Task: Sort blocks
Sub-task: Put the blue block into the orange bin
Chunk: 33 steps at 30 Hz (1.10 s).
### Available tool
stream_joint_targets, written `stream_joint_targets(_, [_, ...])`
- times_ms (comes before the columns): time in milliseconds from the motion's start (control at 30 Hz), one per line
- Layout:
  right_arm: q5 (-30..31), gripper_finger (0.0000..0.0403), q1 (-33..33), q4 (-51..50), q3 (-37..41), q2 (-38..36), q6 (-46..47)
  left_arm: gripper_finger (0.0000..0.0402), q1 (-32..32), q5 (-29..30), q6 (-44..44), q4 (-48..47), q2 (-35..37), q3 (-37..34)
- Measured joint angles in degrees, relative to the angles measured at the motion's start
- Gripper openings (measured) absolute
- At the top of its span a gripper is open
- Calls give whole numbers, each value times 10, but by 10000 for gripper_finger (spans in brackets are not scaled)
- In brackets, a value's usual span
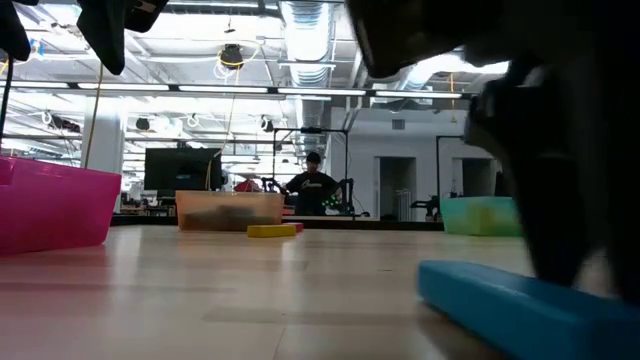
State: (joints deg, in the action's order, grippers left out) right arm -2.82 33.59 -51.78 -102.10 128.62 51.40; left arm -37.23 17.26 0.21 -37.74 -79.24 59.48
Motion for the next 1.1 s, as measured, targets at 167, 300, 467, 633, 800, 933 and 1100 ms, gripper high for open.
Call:
stream_joint_targets(167, [22,266,-8,-9,0,1,-5,234,0,0,-1,0,0,0])
stream_joint_targets(300, [23,266,-17,-71,0,1,-17,234,0,0,-3,0,0,0])
stream_joint_targets(467, [33,266,-33,-126,0,1,-19,234,0,0,-3,0,0,0])
stream_joint_targets(633, [4,265,-36,-52,0,1,-67,234,0,-5,-3,0,0,0])
stream_joint_targets(800, [-7,265,-20,-66,0,1,-150,234,0,-5,0,0,0,0])
stream_joint_targets(933, [20,265,-4,-80,0,1,-210,234,0,-5,6,0,0,0])
stream_joint_targets(1100, [108,265,15,-101,-5,1,-296,234,0,-5,8,0,0,0])
